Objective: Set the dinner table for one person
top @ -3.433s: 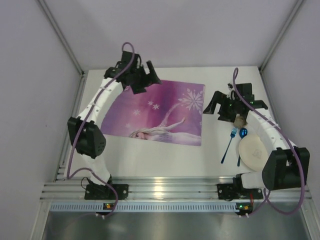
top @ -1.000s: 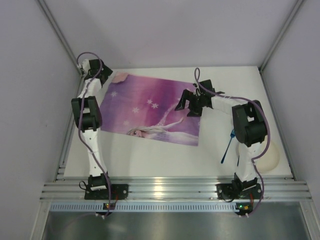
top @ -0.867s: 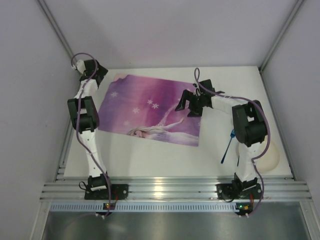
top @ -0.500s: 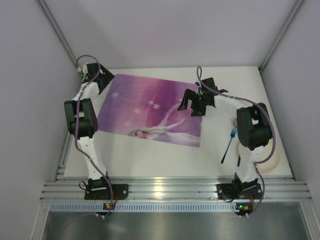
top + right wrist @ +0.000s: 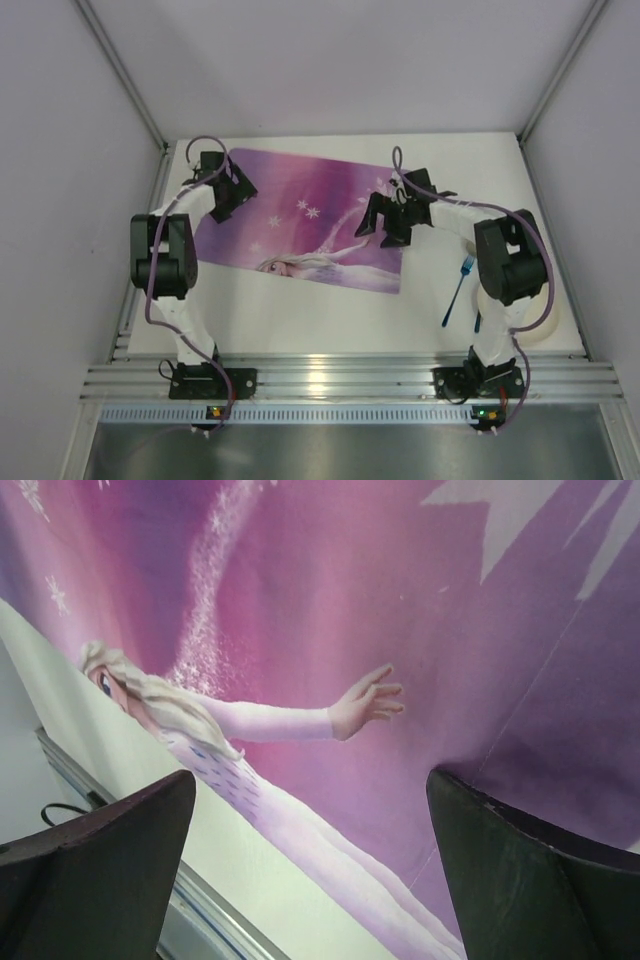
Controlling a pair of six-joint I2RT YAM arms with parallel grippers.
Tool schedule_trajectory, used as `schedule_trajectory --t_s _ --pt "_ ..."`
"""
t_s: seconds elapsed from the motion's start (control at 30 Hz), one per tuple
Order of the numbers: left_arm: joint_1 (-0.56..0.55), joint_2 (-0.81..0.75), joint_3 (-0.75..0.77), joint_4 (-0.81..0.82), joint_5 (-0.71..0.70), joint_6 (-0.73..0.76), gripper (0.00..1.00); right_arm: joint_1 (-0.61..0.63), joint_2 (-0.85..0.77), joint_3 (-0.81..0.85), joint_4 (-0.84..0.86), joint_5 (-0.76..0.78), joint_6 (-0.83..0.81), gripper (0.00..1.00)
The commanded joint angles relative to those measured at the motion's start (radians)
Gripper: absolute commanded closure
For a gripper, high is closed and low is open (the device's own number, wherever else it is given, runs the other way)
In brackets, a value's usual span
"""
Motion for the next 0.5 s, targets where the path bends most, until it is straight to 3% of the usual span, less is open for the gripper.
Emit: schedule_trajectory --t_s 0.0,0.17,0.47 --pt "-0.005 -0.130 -0.036 -0.030 -0.003 0.022 0.01 0.029 0.033 -0.015 0.084 -0.052 0.011 0.00" --pt "-0.042 -0.202 -0.102 -0.096 -0.014 0.032 0.01 0.011 0.019 -0.086 0.078 0.006 -0.010 0.00" --pt "-0.072 -0.412 -0.324 -0.102 -0.042 0.022 0.01 -0.187 -0.030 -0.156 -0.005 0.065 -0.087 0.00"
